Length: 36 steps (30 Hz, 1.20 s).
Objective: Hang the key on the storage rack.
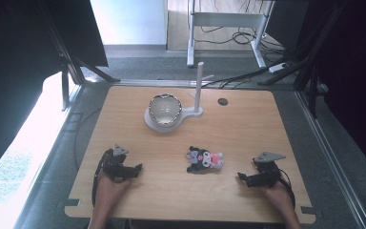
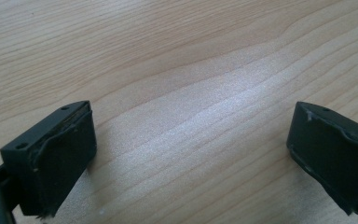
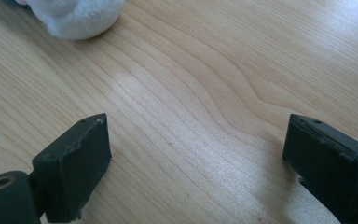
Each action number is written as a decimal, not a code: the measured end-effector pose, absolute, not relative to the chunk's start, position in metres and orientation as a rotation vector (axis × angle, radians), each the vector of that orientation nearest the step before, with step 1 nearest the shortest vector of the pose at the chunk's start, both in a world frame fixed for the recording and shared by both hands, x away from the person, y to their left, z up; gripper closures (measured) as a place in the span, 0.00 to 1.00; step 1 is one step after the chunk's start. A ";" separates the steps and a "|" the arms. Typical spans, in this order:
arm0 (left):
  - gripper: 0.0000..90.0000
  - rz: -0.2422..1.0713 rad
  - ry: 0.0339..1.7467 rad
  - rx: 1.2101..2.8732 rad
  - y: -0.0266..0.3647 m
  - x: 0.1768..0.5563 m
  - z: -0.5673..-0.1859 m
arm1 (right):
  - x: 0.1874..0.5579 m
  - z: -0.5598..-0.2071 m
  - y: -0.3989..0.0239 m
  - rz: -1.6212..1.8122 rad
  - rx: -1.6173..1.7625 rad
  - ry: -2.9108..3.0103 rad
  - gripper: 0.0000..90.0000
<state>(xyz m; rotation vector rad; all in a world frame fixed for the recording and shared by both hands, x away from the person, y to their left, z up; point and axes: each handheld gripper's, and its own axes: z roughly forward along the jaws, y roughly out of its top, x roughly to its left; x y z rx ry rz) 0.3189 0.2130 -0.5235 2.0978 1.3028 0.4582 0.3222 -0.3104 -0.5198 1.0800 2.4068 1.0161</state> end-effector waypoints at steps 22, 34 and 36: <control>0.01 0.458 1.303 2.098 0.213 0.319 -0.523 | 0.323 -0.520 -0.310 1.015 1.078 2.416 0.08; 0.02 0.458 1.303 2.098 0.213 0.319 -0.523 | 0.325 -0.516 -0.310 0.966 1.065 2.457 0.06; 0.02 0.458 1.303 2.098 0.213 0.319 -0.523 | 0.326 -0.514 -0.310 0.938 1.051 2.477 0.06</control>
